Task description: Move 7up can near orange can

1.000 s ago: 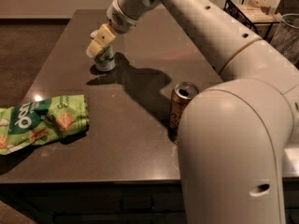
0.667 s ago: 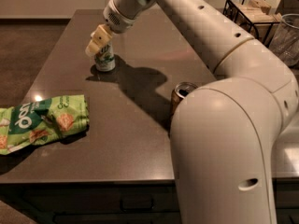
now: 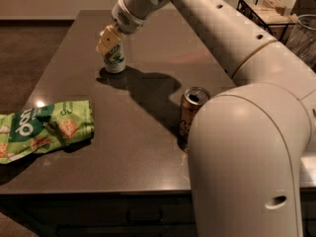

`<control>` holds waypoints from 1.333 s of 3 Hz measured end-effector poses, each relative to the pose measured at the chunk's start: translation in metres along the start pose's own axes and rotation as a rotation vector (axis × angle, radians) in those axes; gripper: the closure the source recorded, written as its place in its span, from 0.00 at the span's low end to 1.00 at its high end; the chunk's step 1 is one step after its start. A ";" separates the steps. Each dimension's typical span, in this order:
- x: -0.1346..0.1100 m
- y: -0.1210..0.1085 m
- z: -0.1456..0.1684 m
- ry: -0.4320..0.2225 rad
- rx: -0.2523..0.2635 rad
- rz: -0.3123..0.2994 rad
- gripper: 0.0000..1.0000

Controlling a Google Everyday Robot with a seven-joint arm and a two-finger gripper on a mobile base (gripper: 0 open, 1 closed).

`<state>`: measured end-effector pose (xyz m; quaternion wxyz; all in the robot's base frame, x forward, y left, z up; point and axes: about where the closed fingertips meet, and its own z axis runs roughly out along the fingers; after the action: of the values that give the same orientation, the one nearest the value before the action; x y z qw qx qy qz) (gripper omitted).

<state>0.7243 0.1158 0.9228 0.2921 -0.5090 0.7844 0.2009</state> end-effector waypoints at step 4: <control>0.078 0.042 -0.110 -0.039 0.062 0.086 1.00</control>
Offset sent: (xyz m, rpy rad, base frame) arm -0.0789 -0.0892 0.0326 0.0277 -0.0226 -0.0471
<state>0.6341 0.0126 0.9541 0.3140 -0.4617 0.8055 0.1984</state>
